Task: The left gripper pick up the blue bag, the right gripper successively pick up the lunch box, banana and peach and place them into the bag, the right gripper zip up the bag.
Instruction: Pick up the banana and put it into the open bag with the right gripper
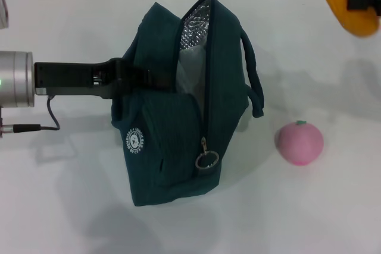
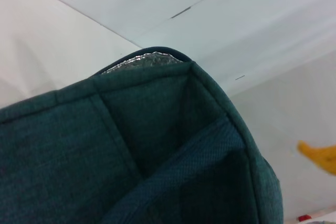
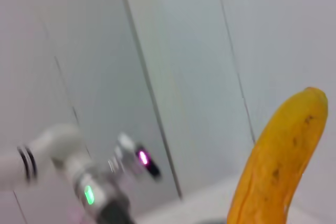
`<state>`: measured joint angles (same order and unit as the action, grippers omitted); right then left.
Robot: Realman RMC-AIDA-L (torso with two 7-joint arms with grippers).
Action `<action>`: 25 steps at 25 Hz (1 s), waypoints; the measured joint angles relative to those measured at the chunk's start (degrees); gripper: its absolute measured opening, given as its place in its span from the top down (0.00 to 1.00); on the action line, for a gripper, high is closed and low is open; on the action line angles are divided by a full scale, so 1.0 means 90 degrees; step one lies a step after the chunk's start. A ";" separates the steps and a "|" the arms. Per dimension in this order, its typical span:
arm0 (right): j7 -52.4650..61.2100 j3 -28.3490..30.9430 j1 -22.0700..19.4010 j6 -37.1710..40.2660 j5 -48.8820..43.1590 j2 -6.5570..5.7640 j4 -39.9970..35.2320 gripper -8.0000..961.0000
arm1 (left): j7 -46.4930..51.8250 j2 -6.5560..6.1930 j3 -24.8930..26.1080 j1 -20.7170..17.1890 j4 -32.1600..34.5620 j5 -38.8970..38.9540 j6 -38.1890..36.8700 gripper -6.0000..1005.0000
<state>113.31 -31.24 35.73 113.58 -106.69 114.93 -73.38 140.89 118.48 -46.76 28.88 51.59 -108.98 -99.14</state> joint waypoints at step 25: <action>-0.4062 -0.3891 0.0348 -0.2252 0.3901 0.0142 0.5179 0.53 | 0.0007 0.0023 -0.0036 0.0053 0.0000 0.0072 0.0000 0.96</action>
<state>76.75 -66.26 38.86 93.31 -71.58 116.21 -26.77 140.96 118.69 -47.09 29.36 51.59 -108.33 -99.14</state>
